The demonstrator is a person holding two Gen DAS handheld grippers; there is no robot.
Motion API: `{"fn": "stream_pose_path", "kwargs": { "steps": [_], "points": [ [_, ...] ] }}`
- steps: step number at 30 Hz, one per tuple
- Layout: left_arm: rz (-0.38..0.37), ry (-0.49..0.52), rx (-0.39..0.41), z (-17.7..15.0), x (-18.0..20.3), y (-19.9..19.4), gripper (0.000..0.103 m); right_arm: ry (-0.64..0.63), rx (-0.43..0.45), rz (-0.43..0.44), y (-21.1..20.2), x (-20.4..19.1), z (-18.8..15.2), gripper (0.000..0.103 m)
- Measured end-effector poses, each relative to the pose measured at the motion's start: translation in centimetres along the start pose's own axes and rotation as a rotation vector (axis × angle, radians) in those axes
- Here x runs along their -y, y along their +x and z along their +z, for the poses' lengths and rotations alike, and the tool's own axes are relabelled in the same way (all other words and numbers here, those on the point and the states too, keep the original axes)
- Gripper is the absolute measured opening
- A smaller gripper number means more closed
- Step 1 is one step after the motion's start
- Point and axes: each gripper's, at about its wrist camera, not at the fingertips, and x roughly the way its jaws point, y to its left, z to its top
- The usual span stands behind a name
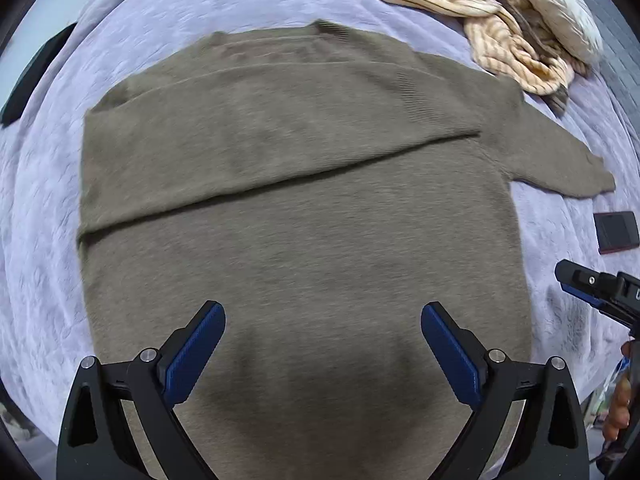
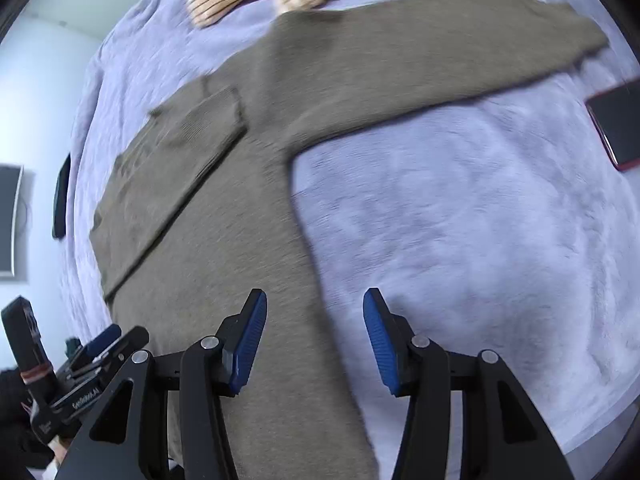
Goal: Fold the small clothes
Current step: 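Grasp the other sleeve cuff with the right gripper and lift it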
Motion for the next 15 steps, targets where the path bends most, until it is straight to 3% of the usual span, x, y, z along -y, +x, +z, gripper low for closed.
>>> {"fn": "stream_pose_path", "kwargs": {
  "steps": [7,15],
  "points": [
    [0.018,0.033,0.000,3.0,3.3,1.8,0.099,0.253,0.118,0.124,-0.6,7.8,3.8,0.054],
    [0.021,0.028,0.043,6.2,6.6,3.7,0.099,0.411,0.244,0.178,-0.1,14.0,9.0,0.054]
  ]
}}
